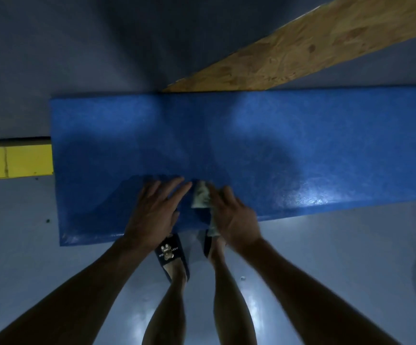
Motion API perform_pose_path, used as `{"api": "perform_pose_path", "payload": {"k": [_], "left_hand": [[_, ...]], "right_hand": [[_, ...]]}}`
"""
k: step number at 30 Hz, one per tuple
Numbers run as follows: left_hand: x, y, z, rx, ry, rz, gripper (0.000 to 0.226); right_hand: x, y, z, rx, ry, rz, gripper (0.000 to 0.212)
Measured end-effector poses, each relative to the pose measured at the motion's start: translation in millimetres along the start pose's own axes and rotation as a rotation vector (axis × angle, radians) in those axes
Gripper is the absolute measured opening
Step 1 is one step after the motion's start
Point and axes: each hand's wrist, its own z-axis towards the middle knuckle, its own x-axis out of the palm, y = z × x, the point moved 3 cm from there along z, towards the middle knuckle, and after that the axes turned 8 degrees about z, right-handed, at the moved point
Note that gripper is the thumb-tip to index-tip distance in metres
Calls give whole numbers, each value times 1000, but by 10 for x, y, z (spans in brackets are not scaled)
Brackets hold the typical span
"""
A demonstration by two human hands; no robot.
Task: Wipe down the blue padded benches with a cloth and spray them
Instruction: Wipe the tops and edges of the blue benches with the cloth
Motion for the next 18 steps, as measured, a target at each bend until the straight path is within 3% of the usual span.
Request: {"api": "perform_pose_path", "payload": {"k": [2, 5, 8, 11, 14, 16, 18], "left_hand": [[-48, 68, 30, -49, 6, 50, 95], [-107, 156, 122, -142, 74, 100, 116], [-99, 171, 179, -180, 123, 133, 121], [-78, 179, 183, -199, 143, 150, 120], [-67, 192, 191, -192, 139, 168, 120], [-78, 189, 205, -202, 123, 175, 122], [-96, 184, 211, -222, 121, 184, 126]], "right_hand": [[-256, -523, 30, 151, -79, -40, 60], [-610, -1198, 37, 564, -183, 46, 58], [-553, -1098, 140, 746, -258, 50, 60], [-260, -358, 308, 665, -207, 139, 68], [-6, 398, 368, 349, -62, 195, 73], [18, 463, 402, 154, -17, 173, 65], [-63, 166, 440, 74, -31, 81, 58]]}}
